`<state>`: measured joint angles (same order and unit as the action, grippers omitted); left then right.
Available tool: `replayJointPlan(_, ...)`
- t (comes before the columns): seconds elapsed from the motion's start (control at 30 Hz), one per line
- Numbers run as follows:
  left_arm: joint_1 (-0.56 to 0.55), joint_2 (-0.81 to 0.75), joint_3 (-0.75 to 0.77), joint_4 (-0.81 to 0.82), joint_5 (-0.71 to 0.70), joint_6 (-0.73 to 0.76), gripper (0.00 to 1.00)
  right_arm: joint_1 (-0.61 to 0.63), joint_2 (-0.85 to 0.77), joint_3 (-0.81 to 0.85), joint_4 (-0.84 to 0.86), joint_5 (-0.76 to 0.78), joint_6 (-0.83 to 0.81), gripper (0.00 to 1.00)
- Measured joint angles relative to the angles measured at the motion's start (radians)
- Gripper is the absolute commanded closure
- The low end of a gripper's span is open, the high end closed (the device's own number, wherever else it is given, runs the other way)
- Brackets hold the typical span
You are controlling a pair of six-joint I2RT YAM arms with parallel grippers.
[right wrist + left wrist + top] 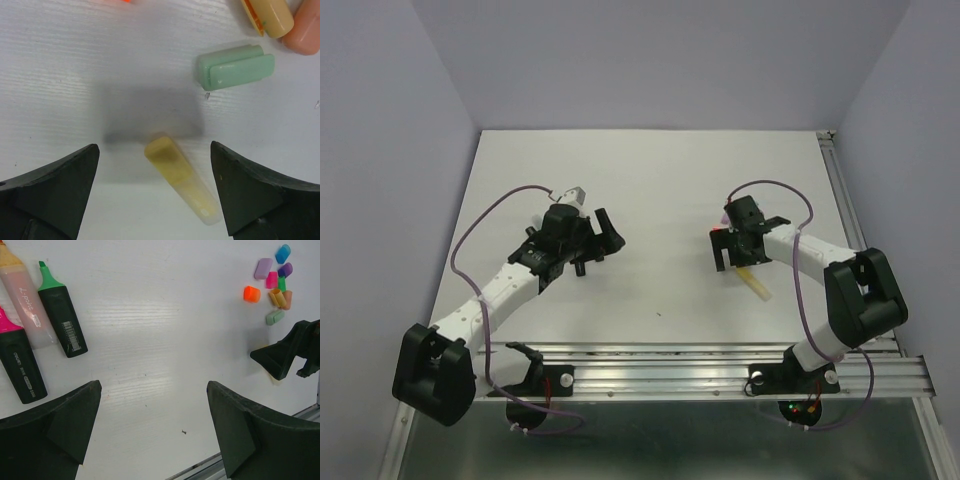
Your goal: Open the pen caps
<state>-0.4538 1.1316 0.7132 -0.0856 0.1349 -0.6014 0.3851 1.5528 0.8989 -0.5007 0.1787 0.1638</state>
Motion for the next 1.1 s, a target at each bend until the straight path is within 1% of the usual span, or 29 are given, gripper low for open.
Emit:
replayJointPlan(0.13, 0.000, 0.006, 0.000, 0.001, 0.005, 0.005, 0.01, 0.000, 0.000, 0.011, -0.049, 0.000, 0.014, 0.04)
replayJointPlan(0.27, 0.000, 0.006, 0.000, 0.009, 0.008, 0.010, 0.01, -0.002, 0.004, 0.011, -0.084, 0.001, 0.017, 0.06)
replayJointPlan(0.3, 0.000, 0.006, 0.000, 0.011, 0.008, 0.011, 0.01, -0.004, 0.009, 0.011, -0.090, 0.000, 0.017, 0.12)
replayJointPlan(0.33, 0.000, 0.006, 0.000, 0.013, 0.009, 0.011, 0.01, -0.006, 0.015, 0.011, -0.096, 0.001, 0.017, 0.14)
replayJointPlan(0.37, 0.000, 0.006, 0.000, 0.014, 0.009, 0.011, 0.01, -0.008, 0.023, 0.012, -0.101, 0.000, 0.016, 0.18)
replayJointPlan(0.43, 0.000, 0.006, 0.000, 0.015, 0.011, 0.011, 0.01, -0.014, 0.043, 0.023, -0.110, -0.005, 0.016, 0.21)
replayJointPlan(0.47, 0.000, 0.006, 0.000, 0.015, 0.011, 0.011, 0.01, -0.018, 0.051, 0.030, -0.111, -0.010, 0.014, 0.25)
replayJointPlan(0.5, 0.000, 0.006, 0.000, 0.015, 0.011, 0.011, 0.01, -0.023, 0.060, 0.040, -0.114, -0.017, 0.012, 0.28)
replayJointPlan(0.53, 0.000, 0.006, 0.000, 0.016, 0.011, 0.011, 0.01, -0.026, 0.065, 0.043, -0.115, -0.020, 0.011, 0.35)
replayJointPlan(0.63, 0.000, 0.006, 0.000, 0.015, 0.011, 0.011, 0.01, -0.039, 0.073, 0.050, -0.114, -0.032, 0.010, 0.45)
replayJointPlan(0.67, 0.000, 0.006, 0.000, 0.015, 0.011, 0.012, 0.01, -0.046, 0.073, 0.051, -0.115, -0.034, 0.010, 0.52)
replayJointPlan(0.7, 0.000, 0.006, 0.000, 0.015, 0.011, 0.012, 0.01, -0.050, 0.073, 0.051, -0.116, -0.034, 0.008, 0.53)
replayJointPlan(0.73, 0.000, 0.006, 0.000, 0.015, 0.011, 0.012, 0.01, -0.056, 0.073, 0.051, -0.116, -0.034, 0.008, 0.59)
replayJointPlan(0.87, 0.000, 0.006, 0.000, 0.015, 0.011, 0.014, 0.01, -0.064, 0.073, 0.051, -0.118, -0.034, 0.008, 0.63)
replayJointPlan(0.93, 0.000, 0.006, 0.000, 0.016, 0.011, 0.014, 0.01, -0.064, 0.073, 0.051, -0.121, -0.033, 0.009, 0.66)
replayJointPlan(1.1, 0.000, 0.006, 0.000, 0.016, 0.011, 0.016, 0.01, -0.064, 0.075, 0.051, -0.121, -0.030, 0.012, 0.80)
